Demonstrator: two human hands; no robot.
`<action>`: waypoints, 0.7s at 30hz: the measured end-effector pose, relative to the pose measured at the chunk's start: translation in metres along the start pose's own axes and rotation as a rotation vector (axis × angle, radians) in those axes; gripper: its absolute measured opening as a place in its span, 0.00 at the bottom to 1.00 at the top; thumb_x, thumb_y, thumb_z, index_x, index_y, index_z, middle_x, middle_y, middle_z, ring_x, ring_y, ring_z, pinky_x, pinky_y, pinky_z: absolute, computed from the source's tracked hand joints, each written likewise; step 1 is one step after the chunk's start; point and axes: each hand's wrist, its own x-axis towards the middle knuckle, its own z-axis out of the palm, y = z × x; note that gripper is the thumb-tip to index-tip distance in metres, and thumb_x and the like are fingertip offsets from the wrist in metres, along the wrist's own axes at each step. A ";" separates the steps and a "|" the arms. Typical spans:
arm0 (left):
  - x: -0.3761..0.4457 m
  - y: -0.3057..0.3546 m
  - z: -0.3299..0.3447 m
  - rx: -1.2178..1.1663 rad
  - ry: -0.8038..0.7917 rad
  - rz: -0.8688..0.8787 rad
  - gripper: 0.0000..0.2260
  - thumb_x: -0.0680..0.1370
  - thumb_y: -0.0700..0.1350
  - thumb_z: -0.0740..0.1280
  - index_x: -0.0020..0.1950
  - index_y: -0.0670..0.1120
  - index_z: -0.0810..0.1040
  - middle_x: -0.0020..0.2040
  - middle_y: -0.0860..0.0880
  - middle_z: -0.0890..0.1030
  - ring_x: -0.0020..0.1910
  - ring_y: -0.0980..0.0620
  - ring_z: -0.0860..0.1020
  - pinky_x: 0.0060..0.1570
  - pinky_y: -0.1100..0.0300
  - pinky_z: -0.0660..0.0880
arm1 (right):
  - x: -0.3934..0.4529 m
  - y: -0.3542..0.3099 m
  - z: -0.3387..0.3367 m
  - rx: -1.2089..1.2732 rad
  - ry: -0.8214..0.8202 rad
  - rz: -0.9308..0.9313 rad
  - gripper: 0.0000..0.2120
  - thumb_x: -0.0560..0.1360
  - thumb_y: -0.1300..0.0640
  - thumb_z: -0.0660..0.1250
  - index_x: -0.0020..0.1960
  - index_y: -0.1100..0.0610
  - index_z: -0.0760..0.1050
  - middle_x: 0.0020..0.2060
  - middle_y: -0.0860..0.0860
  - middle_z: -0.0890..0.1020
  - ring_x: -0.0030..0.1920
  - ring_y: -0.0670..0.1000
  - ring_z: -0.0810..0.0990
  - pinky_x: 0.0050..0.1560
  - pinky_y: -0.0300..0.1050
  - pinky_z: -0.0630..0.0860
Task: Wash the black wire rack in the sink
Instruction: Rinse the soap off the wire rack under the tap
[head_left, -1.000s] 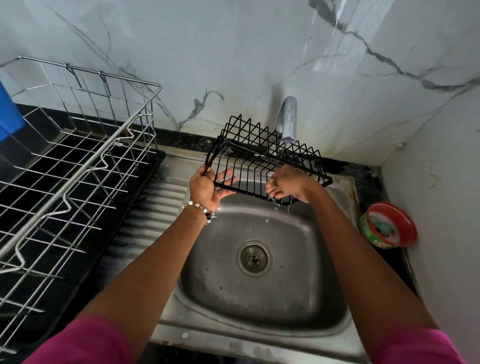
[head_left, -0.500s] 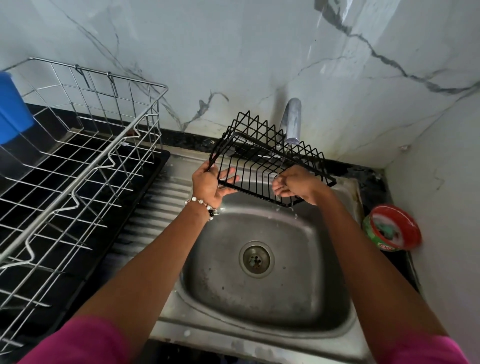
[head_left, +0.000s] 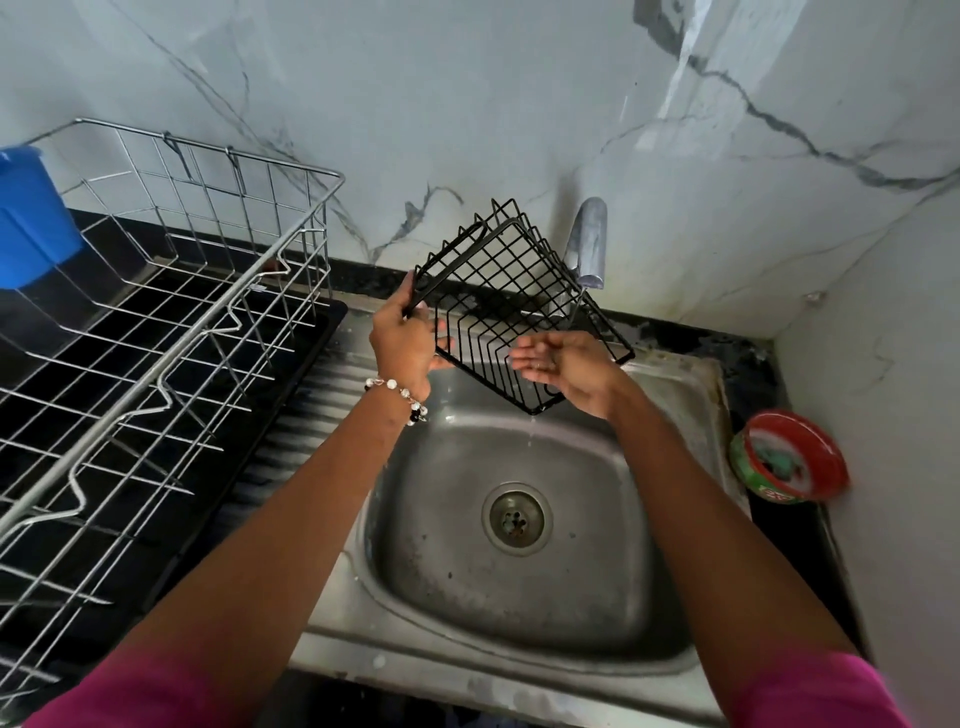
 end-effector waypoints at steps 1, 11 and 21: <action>0.002 0.000 -0.001 0.024 0.016 0.024 0.21 0.82 0.36 0.60 0.71 0.56 0.74 0.51 0.48 0.81 0.47 0.50 0.81 0.49 0.36 0.80 | 0.003 0.002 0.004 0.006 -0.005 0.010 0.12 0.81 0.67 0.54 0.57 0.66 0.76 0.54 0.60 0.81 0.55 0.56 0.81 0.58 0.49 0.77; 0.004 0.011 -0.012 0.233 -0.001 0.287 0.26 0.79 0.29 0.60 0.69 0.56 0.75 0.50 0.66 0.74 0.54 0.44 0.81 0.53 0.44 0.80 | 0.012 0.002 0.016 -0.444 0.035 0.174 0.13 0.80 0.67 0.52 0.48 0.69 0.76 0.48 0.63 0.81 0.46 0.55 0.81 0.52 0.48 0.77; -0.012 0.023 -0.004 0.341 -0.058 0.341 0.27 0.79 0.29 0.60 0.71 0.55 0.73 0.57 0.60 0.75 0.54 0.42 0.82 0.45 0.56 0.81 | 0.010 0.008 0.011 -0.488 0.021 0.177 0.14 0.78 0.69 0.54 0.40 0.61 0.74 0.36 0.55 0.78 0.38 0.51 0.77 0.48 0.47 0.76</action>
